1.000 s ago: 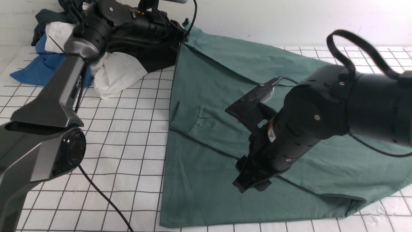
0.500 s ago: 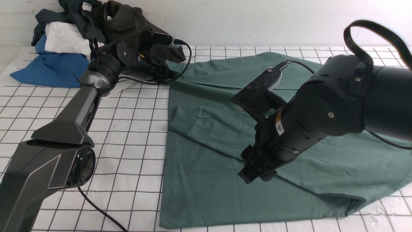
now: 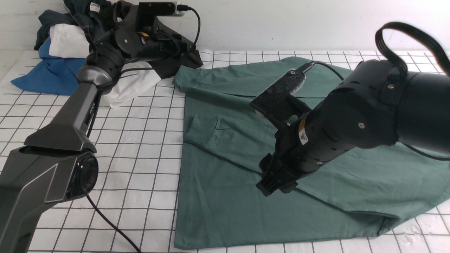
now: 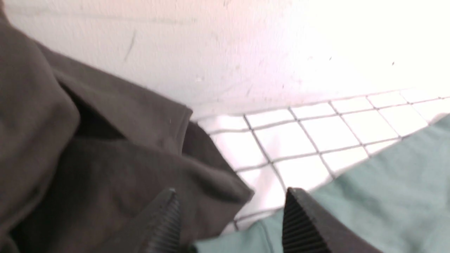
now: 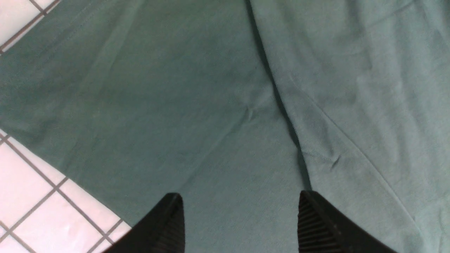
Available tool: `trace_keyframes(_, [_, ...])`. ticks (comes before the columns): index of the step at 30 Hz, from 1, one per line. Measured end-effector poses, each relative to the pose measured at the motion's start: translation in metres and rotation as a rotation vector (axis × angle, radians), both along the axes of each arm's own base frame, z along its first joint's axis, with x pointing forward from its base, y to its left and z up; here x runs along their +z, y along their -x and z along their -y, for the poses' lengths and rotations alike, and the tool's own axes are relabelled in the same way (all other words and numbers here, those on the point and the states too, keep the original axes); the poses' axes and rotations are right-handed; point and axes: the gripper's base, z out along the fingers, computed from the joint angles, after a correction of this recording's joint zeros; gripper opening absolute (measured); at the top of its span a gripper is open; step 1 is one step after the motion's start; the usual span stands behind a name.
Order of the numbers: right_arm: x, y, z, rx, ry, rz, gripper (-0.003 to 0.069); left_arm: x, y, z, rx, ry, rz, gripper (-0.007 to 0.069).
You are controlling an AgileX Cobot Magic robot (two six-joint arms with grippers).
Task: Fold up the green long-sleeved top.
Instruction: Use the left arm to clamp the cuff farthest from it
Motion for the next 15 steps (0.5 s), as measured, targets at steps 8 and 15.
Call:
trace_keyframes(8, [-0.007, -0.002, -0.002, 0.001, 0.014, -0.017, 0.0409, -0.049, 0.000, 0.002, -0.036, -0.057, -0.098, 0.0220])
trace_keyframes(15, [-0.008, -0.002, -0.002, 0.000, 0.012, -0.019, 0.0409, -0.048, 0.005, 0.006, -0.110, -0.089, -0.124, 0.0012])
